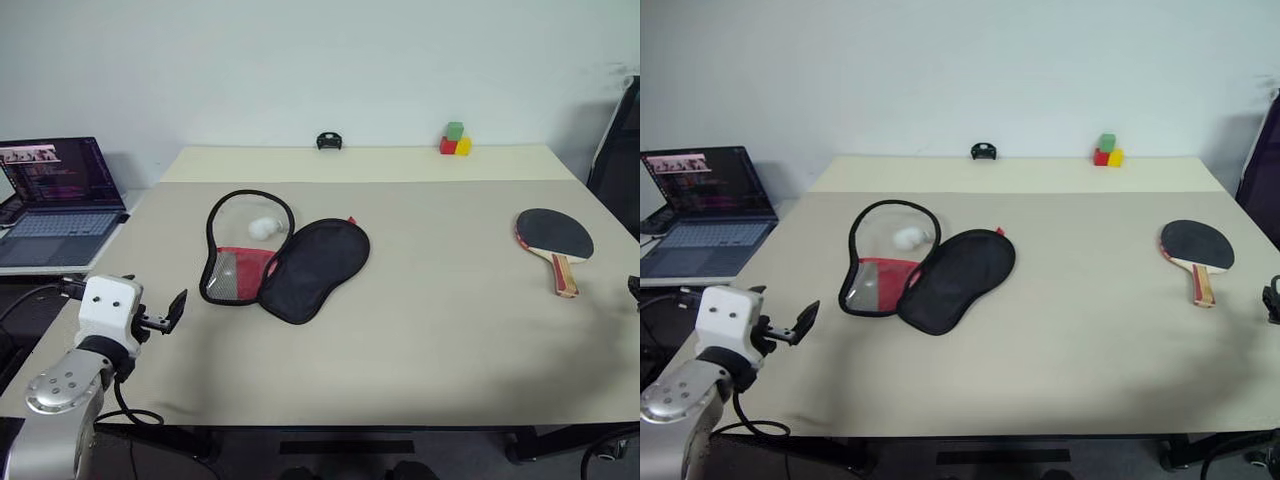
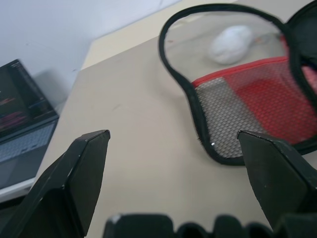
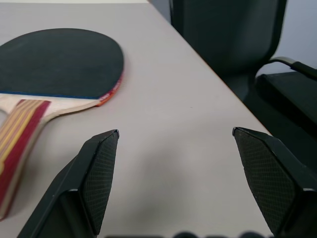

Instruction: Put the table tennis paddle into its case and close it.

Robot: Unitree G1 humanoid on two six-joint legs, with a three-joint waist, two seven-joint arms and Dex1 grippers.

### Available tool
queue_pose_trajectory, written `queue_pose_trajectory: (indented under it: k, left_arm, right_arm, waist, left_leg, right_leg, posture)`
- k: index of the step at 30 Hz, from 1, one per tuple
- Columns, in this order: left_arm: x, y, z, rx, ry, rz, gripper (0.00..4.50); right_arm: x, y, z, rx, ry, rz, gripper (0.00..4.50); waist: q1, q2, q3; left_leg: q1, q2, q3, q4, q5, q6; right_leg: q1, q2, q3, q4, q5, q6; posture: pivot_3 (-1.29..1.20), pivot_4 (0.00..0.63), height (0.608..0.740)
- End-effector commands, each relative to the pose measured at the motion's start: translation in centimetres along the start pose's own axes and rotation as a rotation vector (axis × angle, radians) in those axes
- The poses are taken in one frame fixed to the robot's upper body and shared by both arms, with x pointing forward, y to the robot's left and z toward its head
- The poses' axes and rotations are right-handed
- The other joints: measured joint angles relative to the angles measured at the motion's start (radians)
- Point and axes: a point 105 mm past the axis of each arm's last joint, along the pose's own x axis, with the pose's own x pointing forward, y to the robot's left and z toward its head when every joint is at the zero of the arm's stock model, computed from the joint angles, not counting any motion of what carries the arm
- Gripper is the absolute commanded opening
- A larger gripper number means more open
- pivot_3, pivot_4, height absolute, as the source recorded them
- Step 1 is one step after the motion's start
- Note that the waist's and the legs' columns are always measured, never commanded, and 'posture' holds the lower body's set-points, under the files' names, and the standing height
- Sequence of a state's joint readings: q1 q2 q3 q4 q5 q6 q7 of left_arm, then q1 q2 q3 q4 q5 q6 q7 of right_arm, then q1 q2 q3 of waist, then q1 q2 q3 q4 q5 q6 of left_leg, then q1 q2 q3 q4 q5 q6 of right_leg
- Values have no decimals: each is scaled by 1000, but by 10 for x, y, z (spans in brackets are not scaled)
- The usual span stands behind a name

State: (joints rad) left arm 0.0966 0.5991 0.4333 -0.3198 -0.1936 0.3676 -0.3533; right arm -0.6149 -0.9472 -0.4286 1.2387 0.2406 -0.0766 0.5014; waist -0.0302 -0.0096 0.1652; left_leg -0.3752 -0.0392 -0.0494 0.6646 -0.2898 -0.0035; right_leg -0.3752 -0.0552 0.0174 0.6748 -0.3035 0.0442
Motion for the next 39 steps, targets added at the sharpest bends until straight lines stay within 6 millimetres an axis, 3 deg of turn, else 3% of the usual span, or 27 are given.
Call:
queue_pose_trajectory:
  k: [1, 6, 11, 22, 26, 30, 34, 39]
  left_arm:
    - [5, 0, 4, 16, -25, 32, 4500]
    - [10, -7, 12, -41, -81, -20, 4500]
    - [12, -9, 17, -70, -112, -70, 4500]
    - [7, 2, 14, -54, -117, -76, 4500]
    - [14, 8, 13, -29, -115, -107, 4500]
    - [24, 4, 32, -29, -177, -164, 4500]
    - [34, -4, 45, -27, -209, -251, 4500]
    - [52, -32, 73, -1, -280, -426, 4500]
  right_arm:
    - [1, -4, 31, -67, -48, 10, 4001]
    - [3, 1, 53, -62, -114, 35, 4001]
    - [2, 8, 62, -50, -146, 95, 4001]
    - [1, 30, 23, -36, -63, 197, 4001]
    - [-8, 55, 14, -58, -52, 339, 4001]
    - [-29, 102, 5, -60, 1, 595, 4001]
    - [-49, 156, 23, -68, -27, 792, 4001]
    - [-76, 213, 54, -81, -80, 994, 4001]
  waist:
    - [1, 0, 0]
    - [0, -1, 0]
    - [0, -1, 0]
    - [-1, -1, 0]
    - [1, -1, 0]
    - [4, -1, 0]
    - [2, -1, 0]
    - [4, -1, 1]
  left_leg:
    - [0, 0, 0, 0, 0, 0]
    - [1, 0, 0, 0, 0, 0]
    - [1, 0, 0, 0, 0, 0]
    - [1, 1, 0, -1, 0, 0]
    - [1, 0, 0, -1, 0, 0]
    - [0, 0, -1, -1, 0, 0]
    - [1, 0, -2, -1, 0, 0]
    - [0, 0, -3, 0, 0, 0]
  right_leg:
    - [0, 0, 0, 0, 0, 0]
    - [0, 0, 0, 0, 0, 0]
    - [1, 0, 0, -1, 0, 0]
    - [1, 0, 0, -1, 0, 0]
    - [1, 0, 0, -1, 0, 0]
    - [1, 0, -1, -1, 0, 0]
    - [0, 0, -1, 0, 0, 0]
    - [-1, 0, -2, 2, 0, 0]
  posture:
    - [0, 150, 740]
    - [0, 150, 740]
    - [0, 150, 740]
    - [0, 150, 740]
    - [0, 150, 740]
    - [0, 150, 740]
    - [0, 150, 740]
    - [0, 150, 740]
